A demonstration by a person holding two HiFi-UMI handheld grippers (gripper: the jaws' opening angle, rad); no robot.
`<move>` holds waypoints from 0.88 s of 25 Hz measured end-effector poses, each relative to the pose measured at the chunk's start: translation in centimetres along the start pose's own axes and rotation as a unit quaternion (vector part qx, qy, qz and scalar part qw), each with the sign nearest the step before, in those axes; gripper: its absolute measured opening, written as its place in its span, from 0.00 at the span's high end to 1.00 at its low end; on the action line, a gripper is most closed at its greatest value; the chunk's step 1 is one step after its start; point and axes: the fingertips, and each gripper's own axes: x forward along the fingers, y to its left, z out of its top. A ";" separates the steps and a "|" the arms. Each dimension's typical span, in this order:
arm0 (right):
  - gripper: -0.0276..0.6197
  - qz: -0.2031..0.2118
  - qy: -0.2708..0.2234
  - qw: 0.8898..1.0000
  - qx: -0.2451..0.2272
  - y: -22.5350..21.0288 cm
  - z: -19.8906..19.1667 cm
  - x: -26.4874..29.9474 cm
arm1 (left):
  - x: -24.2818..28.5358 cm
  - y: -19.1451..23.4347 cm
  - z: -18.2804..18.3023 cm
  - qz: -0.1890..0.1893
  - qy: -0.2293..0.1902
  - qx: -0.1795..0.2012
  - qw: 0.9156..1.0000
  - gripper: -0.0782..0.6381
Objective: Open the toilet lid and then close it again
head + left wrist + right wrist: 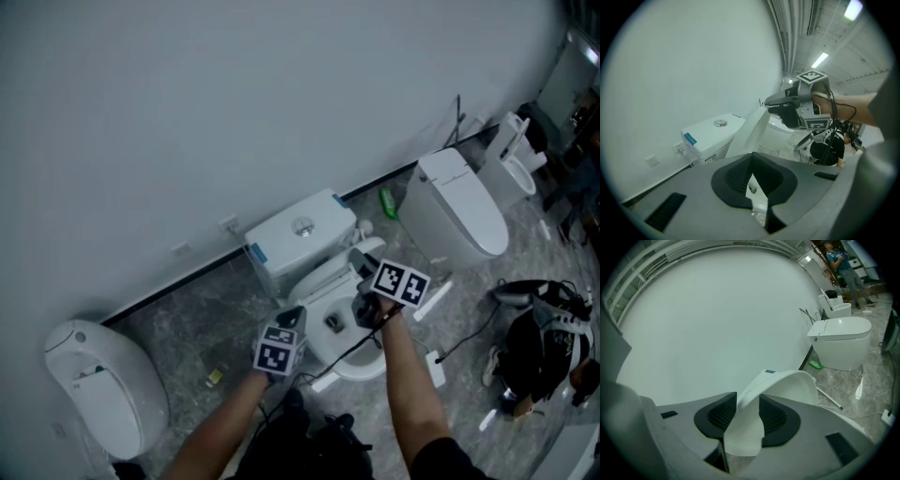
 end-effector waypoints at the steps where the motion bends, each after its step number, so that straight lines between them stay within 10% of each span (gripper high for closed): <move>1: 0.73 -0.001 0.000 1.000 0.000 -0.1 -0.2 -0.2 | -0.1 0.0 -0.1 0.000 0.000 0.002 1.000 0.88; 18: 0.73 -0.002 -0.016 1.000 -0.020 -1.6 -0.9 -5.8 | 1.1 -1.5 6.2 0.014 -0.060 0.074 0.995 0.88; 22: 0.73 -0.019 -0.002 0.999 -0.042 -2.9 -2.1 -6.5 | 2.4 -2.3 8.4 -0.016 -0.068 0.098 0.993 0.70</move>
